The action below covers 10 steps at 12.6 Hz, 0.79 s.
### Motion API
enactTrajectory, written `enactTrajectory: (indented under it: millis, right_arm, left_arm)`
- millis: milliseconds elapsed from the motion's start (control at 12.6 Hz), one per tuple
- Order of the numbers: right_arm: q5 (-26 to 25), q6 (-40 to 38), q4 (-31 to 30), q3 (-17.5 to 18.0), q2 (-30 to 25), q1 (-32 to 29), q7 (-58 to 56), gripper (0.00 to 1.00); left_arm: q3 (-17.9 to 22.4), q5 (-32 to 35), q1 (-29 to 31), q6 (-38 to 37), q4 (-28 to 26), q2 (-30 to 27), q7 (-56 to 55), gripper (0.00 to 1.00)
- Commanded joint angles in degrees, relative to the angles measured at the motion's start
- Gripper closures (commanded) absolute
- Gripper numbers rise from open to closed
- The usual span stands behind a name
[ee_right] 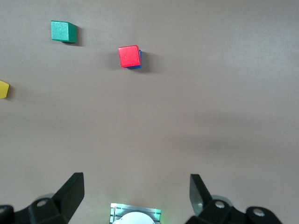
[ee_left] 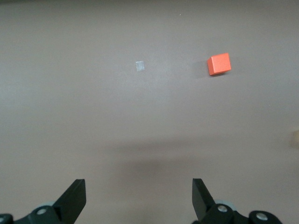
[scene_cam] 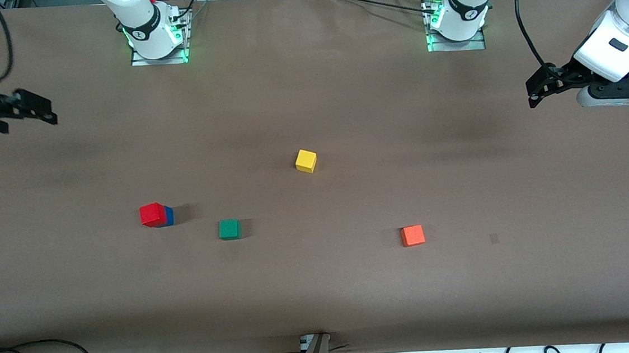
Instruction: Pass red block to right arm, stack on blue
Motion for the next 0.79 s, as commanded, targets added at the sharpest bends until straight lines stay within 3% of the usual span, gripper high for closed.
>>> enactTrajectory:
  millis: [0,715]
  right_arm:
    - [-2.33,-1.38,-2.18,3.85,-3.65,-2.6,0.83,0.0]
    - [-3.39,-4.64,1.6,3.77,1.18,-2.17,0.65,0.0]
  left_arm:
    - [-0.07,1.45,-0.36,-1.25,1.82,0.79,-0.39,0.0]
    - [0.01,1.45,-0.35,-1.25,1.73,0.7,-0.13,0.0]
